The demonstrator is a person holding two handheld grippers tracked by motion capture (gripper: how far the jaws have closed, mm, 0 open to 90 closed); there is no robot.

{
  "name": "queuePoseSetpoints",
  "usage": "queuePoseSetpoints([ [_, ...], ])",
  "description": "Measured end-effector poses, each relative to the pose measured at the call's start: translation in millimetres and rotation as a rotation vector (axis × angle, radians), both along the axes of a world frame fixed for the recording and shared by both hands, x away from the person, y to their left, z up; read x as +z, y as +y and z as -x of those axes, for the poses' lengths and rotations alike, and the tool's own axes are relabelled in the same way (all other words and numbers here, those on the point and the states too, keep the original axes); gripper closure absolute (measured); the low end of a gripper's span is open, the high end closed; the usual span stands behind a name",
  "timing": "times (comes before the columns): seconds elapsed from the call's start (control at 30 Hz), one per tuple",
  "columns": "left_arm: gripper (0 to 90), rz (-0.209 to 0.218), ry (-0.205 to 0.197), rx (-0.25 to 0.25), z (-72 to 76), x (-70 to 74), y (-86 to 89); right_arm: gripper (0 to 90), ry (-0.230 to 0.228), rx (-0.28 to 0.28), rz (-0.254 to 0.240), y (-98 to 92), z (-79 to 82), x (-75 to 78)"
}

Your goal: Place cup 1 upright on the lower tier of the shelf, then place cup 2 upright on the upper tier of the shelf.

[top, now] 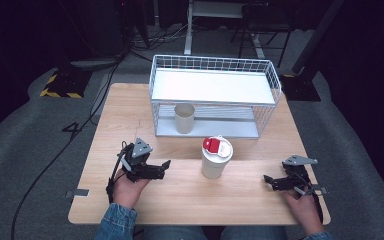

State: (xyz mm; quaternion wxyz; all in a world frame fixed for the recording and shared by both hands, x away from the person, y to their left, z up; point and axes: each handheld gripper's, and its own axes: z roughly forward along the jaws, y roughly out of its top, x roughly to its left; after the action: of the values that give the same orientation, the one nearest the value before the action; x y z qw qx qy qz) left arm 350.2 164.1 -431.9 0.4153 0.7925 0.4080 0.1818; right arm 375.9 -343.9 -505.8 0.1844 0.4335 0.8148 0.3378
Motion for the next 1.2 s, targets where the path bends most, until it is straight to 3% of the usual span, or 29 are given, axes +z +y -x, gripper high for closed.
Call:
queuePoseSetpoints([
  [0.33,5.2,-0.042,0.043,-0.02,10.1,-16.2,8.5,1.1,-0.001,0.003,0.0,-0.1,0.2,0.1],
  [0.57,5.3,-0.079,0.127,-0.04,11.3,-30.5,12.2,2.1,-0.005,-0.021,-0.002,2.0,1.6,0.1],
  [0.77,5.2,-0.104,0.176,-0.041,12.1,-42.6,14.1,2.0,-0.004,-0.007,-0.001,2.7,2.5,0.0],
  [1.2,5.1,-0.16,0.222,-0.036,18.0,-58.3,21.1,1.8,-0.004,0.0,-0.001,3.0,2.8,0.1],
])
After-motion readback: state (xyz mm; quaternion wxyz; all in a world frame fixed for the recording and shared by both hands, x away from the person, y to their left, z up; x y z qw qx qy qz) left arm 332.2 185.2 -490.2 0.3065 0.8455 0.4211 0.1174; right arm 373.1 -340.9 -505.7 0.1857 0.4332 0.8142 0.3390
